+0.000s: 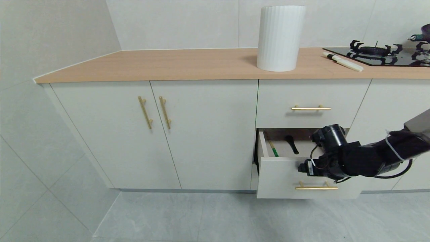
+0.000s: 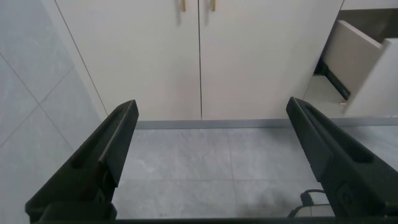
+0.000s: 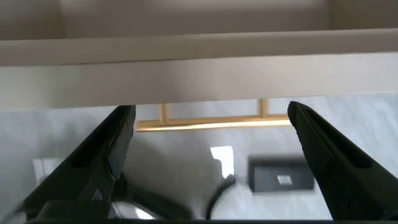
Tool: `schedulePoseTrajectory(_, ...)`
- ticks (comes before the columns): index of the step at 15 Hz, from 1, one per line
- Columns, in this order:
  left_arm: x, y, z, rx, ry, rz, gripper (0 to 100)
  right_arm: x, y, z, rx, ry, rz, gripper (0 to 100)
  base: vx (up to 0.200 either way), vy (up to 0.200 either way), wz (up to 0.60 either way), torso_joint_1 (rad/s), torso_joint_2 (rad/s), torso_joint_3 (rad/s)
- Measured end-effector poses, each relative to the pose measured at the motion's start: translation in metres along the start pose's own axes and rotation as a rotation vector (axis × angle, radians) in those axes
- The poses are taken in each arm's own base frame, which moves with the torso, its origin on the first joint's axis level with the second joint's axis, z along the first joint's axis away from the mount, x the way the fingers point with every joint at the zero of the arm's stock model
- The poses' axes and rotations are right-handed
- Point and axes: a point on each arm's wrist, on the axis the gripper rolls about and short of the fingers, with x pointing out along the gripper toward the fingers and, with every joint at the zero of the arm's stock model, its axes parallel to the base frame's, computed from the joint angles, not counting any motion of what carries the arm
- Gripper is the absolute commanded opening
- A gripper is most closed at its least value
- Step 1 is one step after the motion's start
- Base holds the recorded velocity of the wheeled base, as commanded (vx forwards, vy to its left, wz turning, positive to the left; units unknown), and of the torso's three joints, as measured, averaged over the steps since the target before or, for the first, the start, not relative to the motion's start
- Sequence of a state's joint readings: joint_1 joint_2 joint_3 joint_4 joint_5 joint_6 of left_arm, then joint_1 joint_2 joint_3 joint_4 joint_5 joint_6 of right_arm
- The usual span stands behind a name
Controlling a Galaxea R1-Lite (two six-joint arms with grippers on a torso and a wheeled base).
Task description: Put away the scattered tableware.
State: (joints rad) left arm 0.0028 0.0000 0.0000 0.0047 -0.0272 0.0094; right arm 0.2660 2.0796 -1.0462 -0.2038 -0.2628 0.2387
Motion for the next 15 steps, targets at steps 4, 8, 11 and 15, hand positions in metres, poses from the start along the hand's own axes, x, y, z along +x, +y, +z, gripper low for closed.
schedulePoseTrajectory(4,0.0,0.0,0.0,0.0,0.0,0.0,100,0.033,0.011,0.009,0.047,-0.166,0.043,100,0.0,0.0,0.0,0.0,0.0,0.0)
schedulePoseTrajectory(8,0.0,0.0,0.0,0.0,0.0,0.0,100,0.065,0.012,0.005,0.093,-0.292,0.056,100,0.0,0.0,0.0,0.0,0.0,0.0)
schedulePoseTrajectory(11,0.0,0.0,0.0,0.0,0.0,0.0,100,0.086,0.004,0.005,0.133,-0.361,0.051,100,0.0,0.0,0.0,0.0,0.0,0.0)
schedulePoseTrajectory(15,0.0,0.0,0.0,0.0,0.0,0.0,100,0.104,-0.001,0.011,0.229,-0.399,0.048,100,0.0,0.0,0.0,0.0,0.0,0.0)
